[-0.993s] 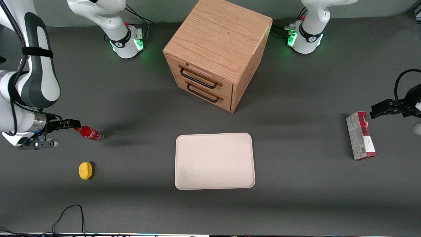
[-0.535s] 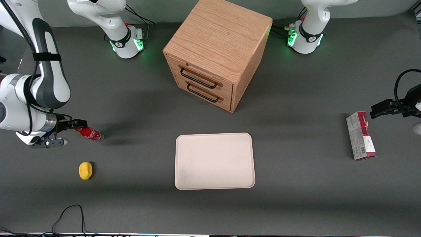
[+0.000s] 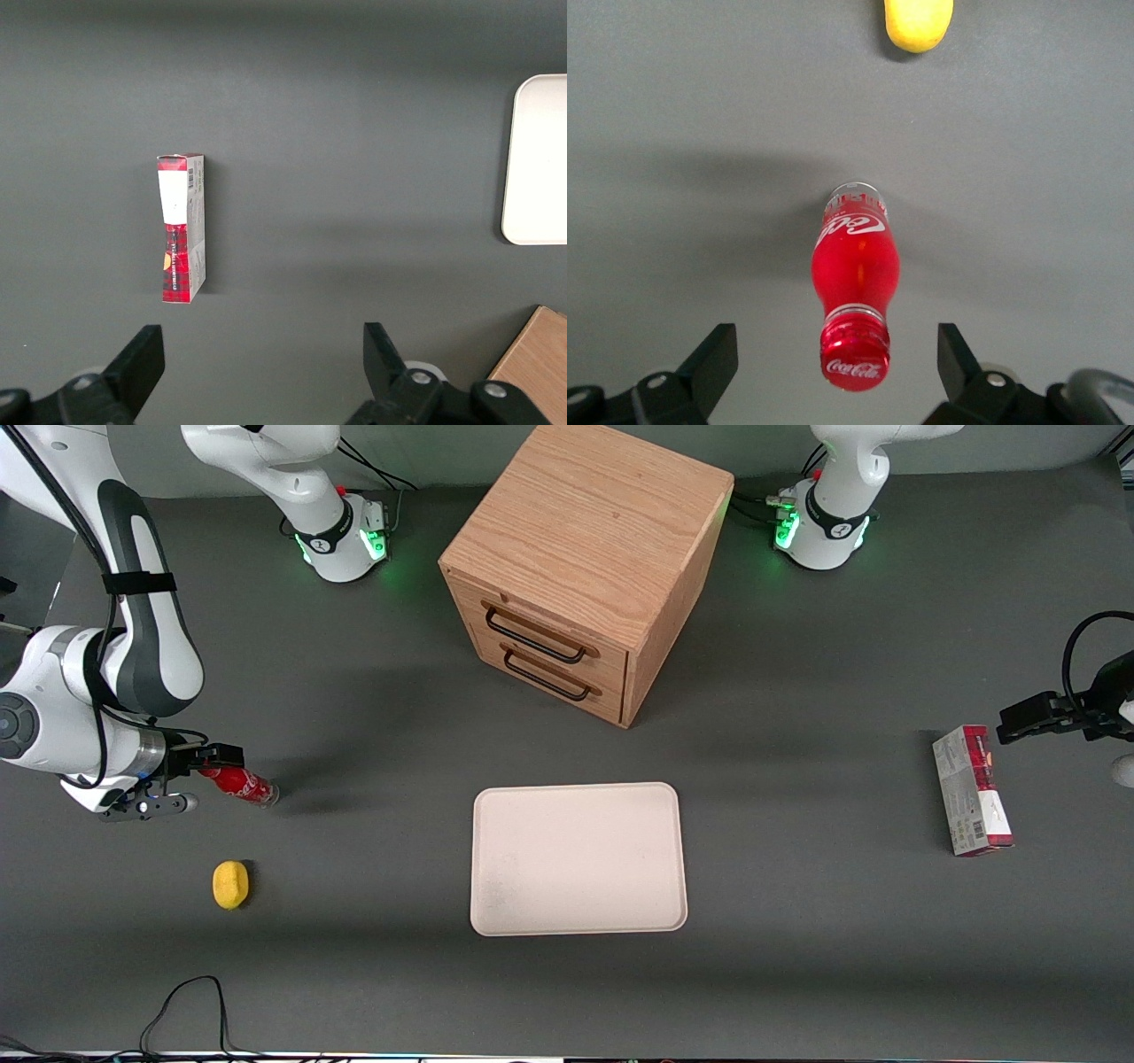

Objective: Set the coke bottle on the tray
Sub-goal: 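Lower the right gripper over the bottle cap and close on it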

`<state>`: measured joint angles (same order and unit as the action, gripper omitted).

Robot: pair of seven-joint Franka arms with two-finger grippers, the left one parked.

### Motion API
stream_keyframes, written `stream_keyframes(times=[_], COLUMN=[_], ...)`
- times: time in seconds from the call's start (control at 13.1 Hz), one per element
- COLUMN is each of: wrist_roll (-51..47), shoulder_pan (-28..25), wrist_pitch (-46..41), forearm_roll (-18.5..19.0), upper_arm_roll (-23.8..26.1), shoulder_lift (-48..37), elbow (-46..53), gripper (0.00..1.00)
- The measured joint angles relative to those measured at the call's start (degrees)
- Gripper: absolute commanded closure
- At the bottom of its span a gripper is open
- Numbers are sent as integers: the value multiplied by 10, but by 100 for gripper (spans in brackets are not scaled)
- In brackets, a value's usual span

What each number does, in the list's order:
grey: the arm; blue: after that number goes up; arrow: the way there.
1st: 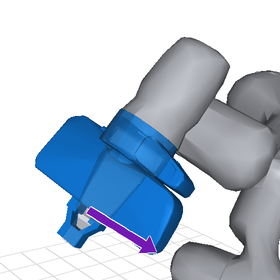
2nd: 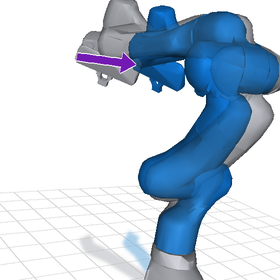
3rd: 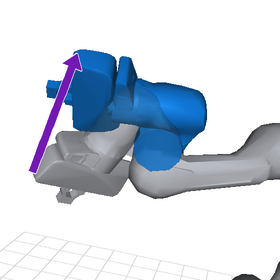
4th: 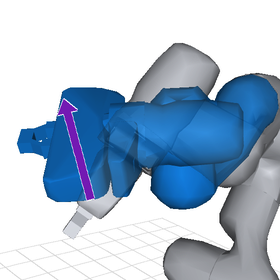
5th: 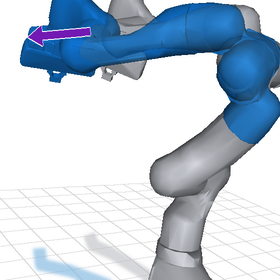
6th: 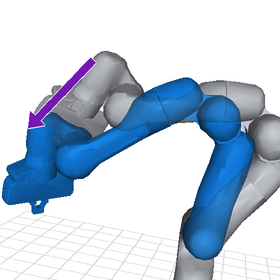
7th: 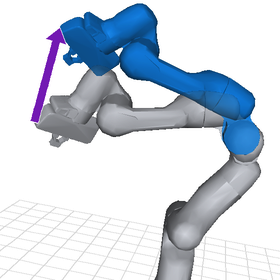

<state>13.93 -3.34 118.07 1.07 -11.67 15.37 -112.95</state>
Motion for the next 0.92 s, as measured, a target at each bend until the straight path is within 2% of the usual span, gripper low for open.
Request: stream_keyframes(times=[0.15, 0.23, 0.92], wrist_roll=[1, 1, 2], shoulder_pan=[0, 0, 1], wrist_pitch=[0, 0, 0], forearm_roll=[0, 0, 0], upper_arm_roll=[0, 0, -6], shoulder_lift=[0, -1, -2], elbow=[-1, -1, -2], gripper=[84, 100, 100])
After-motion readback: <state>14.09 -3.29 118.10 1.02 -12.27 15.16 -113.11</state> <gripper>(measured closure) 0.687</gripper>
